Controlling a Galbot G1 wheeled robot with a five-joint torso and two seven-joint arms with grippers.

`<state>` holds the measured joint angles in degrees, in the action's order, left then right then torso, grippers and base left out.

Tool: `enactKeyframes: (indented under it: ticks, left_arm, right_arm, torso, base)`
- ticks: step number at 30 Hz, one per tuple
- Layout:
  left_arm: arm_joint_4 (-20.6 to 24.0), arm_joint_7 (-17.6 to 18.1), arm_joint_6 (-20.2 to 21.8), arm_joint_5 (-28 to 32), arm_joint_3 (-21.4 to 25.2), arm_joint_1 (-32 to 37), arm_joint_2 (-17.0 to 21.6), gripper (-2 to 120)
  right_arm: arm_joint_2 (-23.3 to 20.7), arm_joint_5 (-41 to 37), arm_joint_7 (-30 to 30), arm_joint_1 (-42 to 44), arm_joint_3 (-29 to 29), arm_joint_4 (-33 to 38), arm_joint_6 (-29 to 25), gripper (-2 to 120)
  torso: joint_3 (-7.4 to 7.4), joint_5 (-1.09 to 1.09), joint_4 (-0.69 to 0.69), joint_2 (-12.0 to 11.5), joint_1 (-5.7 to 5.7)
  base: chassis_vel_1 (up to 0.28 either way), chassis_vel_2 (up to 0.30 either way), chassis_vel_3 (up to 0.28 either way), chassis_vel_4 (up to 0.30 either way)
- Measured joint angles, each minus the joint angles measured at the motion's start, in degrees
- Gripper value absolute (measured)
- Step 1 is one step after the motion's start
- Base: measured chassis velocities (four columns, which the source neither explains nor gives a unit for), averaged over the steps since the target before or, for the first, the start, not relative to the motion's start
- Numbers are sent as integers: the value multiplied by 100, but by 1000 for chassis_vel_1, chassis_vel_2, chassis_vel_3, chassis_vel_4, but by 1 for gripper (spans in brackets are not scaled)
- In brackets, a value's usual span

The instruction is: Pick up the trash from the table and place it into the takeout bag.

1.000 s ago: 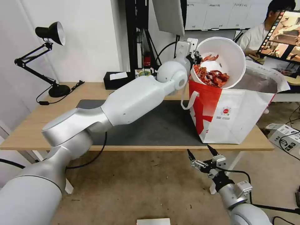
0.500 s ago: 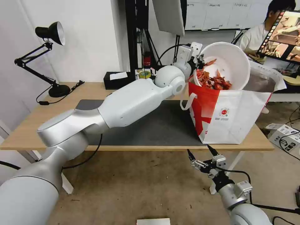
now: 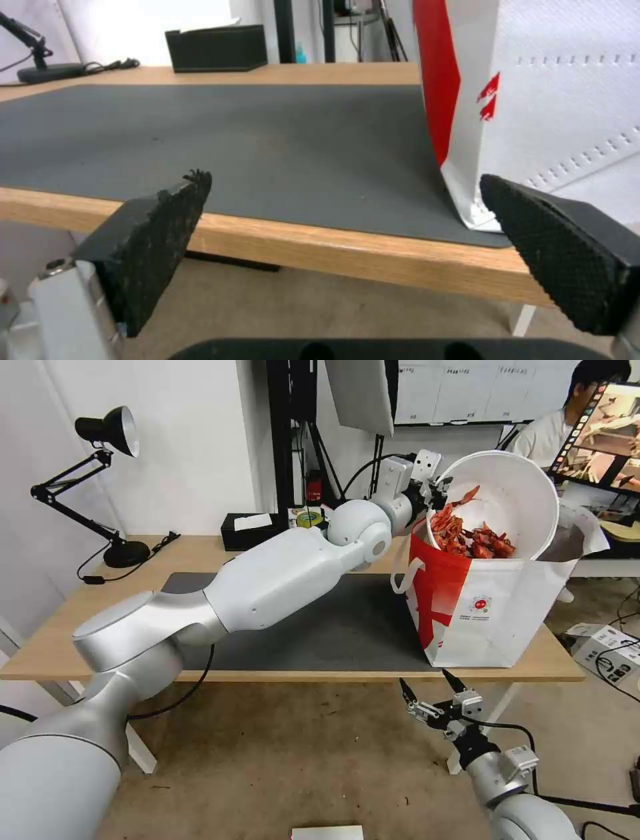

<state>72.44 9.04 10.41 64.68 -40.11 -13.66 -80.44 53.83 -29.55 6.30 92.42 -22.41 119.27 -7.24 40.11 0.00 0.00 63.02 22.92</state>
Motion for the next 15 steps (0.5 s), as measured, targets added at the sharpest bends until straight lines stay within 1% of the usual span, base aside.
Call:
enactKeyframes:
  ticks: [3, 4, 5, 6, 9, 15]
  left_arm:
    - [71, -297, 0, -77, -132, -20, 111, 0]
    - [71, -297, 0, -77, -132, -20, 111, 0]
    - [99, -417, 0, -133, -175, -27, 142, 0]
    - [99, -417, 0, -133, -175, -27, 142, 0]
    - [148, -754, -36, -336, -308, -33, 210, 0]
    - [150, -869, -76, -521, -391, -35, 211, 0]
  right_arm:
    - [0, 0, 0, 0, 0, 0, 0, 100]
    - [0, 0, 0, 0, 0, 0, 0, 100]
    - [0, 0, 0, 0, 0, 0, 0, 100]
    - [0, 0, 0, 0, 0, 0, 0, 100]
    - [0, 0, 0, 0, 0, 0, 0, 100]
    - [0, 0, 0, 0, 0, 0, 0, 100]
  torso:
    - [0, 0, 0, 0, 0]
    - [0, 0, 0, 0, 0]
    - [0, 0, 0, 0, 0]
    - [0, 0, 0, 0, 0]
    - [0, 0, 0, -1, 0]
    - [0, 0, 0, 0, 0]
  base:
    - [0, 0, 0, 0]
    - [0, 0, 0, 0]
    - [0, 0, 0, 0]
    - [0, 0, 0, 0]
    - [0, 0, 0, 0]
    - [0, 0, 0, 0]
